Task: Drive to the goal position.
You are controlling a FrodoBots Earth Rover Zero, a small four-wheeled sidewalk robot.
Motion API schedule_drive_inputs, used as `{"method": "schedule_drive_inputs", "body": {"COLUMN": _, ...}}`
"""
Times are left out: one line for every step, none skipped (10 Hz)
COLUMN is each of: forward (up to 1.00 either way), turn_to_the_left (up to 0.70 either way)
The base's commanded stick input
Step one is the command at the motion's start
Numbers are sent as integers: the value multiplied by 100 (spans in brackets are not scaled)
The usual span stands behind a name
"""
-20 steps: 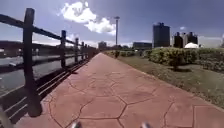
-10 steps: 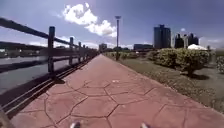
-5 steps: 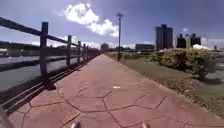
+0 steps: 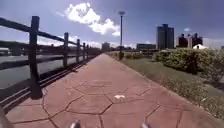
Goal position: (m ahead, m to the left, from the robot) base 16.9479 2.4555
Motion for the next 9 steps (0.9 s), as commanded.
{"method": "schedule_drive_inputs", "body": {"forward": 85, "turn_to_the_left": 0}}
{"method": "schedule_drive_inputs", "body": {"forward": 85, "turn_to_the_left": 0}}
{"method": "schedule_drive_inputs", "body": {"forward": 85, "turn_to_the_left": 0}}
{"method": "schedule_drive_inputs", "body": {"forward": 85, "turn_to_the_left": 0}}
{"method": "schedule_drive_inputs", "body": {"forward": 85, "turn_to_the_left": 0}}
{"method": "schedule_drive_inputs", "body": {"forward": 85, "turn_to_the_left": 0}}
{"method": "schedule_drive_inputs", "body": {"forward": 85, "turn_to_the_left": 0}}
{"method": "schedule_drive_inputs", "body": {"forward": 85, "turn_to_the_left": 0}}
{"method": "schedule_drive_inputs", "body": {"forward": 85, "turn_to_the_left": 0}}
